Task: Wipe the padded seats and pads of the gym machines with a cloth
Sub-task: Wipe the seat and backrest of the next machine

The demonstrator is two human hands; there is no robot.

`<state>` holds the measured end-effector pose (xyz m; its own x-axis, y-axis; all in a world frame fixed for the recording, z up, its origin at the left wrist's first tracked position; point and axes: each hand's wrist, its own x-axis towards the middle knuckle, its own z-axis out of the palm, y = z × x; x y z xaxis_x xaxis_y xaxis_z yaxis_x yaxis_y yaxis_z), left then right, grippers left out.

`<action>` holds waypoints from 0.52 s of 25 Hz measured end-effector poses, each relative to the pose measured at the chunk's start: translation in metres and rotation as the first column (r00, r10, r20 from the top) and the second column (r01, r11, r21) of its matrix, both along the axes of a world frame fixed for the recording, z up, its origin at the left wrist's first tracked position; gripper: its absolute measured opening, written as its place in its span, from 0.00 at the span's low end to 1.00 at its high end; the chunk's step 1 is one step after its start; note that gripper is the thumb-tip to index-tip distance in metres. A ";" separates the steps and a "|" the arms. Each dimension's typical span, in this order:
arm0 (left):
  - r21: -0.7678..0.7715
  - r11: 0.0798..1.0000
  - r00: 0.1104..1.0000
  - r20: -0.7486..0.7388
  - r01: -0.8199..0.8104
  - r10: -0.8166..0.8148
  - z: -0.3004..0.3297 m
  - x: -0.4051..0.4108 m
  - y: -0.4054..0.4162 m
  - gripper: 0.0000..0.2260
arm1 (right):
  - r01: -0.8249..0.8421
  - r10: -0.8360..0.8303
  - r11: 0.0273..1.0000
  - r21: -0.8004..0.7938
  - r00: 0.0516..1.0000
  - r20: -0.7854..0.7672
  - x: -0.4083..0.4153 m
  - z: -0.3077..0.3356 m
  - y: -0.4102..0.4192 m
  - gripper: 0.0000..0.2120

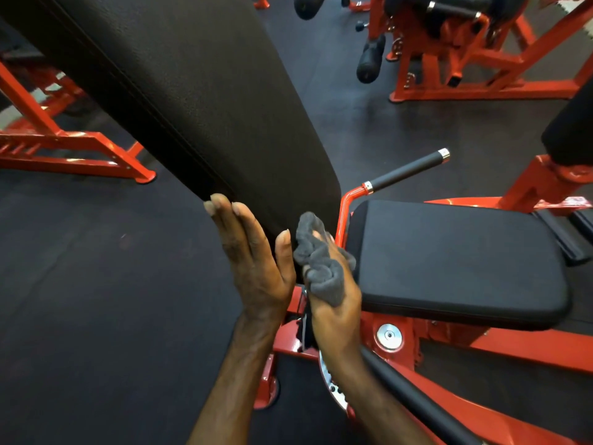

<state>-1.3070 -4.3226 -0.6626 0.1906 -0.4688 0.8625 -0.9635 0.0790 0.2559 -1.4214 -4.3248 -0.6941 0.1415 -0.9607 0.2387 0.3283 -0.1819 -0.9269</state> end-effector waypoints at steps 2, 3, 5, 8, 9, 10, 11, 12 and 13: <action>0.021 1.000 1.000 -0.022 0.003 -0.003 0.001 -0.004 -0.002 0.37 | 0.010 -0.010 1.000 -0.017 0.999 -0.033 0.002 -0.009 -0.019 0.28; 0.026 1.000 1.000 -0.025 0.013 -0.012 0.002 -0.004 -0.001 0.37 | 0.035 -0.034 0.999 0.006 0.997 -0.063 0.003 -0.012 -0.038 0.25; 0.028 1.000 0.999 -0.044 -0.002 0.003 -0.002 -0.007 0.001 0.38 | 0.068 -0.063 0.984 0.164 0.997 -0.035 0.004 -0.022 -0.056 0.21; 0.043 0.999 0.999 -0.039 -0.011 0.012 -0.006 -0.012 0.005 0.39 | 0.114 -0.099 0.962 0.247 0.993 -0.072 0.001 -0.020 -0.011 0.24; 0.044 0.999 0.999 -0.039 -0.014 0.016 -0.007 -0.012 0.004 0.40 | 0.095 -0.081 0.975 0.201 0.994 -0.080 0.000 -0.011 0.004 0.24; 0.050 0.999 0.999 -0.038 -0.009 0.011 -0.007 -0.012 0.004 0.41 | 0.081 -0.072 0.985 0.150 0.995 -0.066 0.000 -0.009 0.001 0.25; 0.054 0.998 1.000 -0.026 -0.014 0.015 -0.007 -0.011 0.004 0.41 | 0.069 -0.063 0.993 0.098 0.996 -0.062 0.001 -0.008 -0.013 0.24; 0.057 0.998 1.000 -0.019 -0.021 0.022 -0.008 -0.011 0.004 0.42 | 0.077 -0.072 0.995 0.059 0.994 -0.085 0.003 -0.010 -0.036 0.24; 0.057 0.998 0.999 -0.019 -0.025 0.026 -0.008 -0.011 0.004 0.43 | 0.102 -0.094 0.992 0.073 0.990 -0.103 0.005 -0.011 -0.061 0.22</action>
<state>-1.3180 -4.3189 -0.6710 0.2201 -0.5119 0.8304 -0.9597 0.0390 0.2784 -1.4167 -4.3856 -0.7054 0.0650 -0.9862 0.1520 0.2179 -0.1347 -0.9666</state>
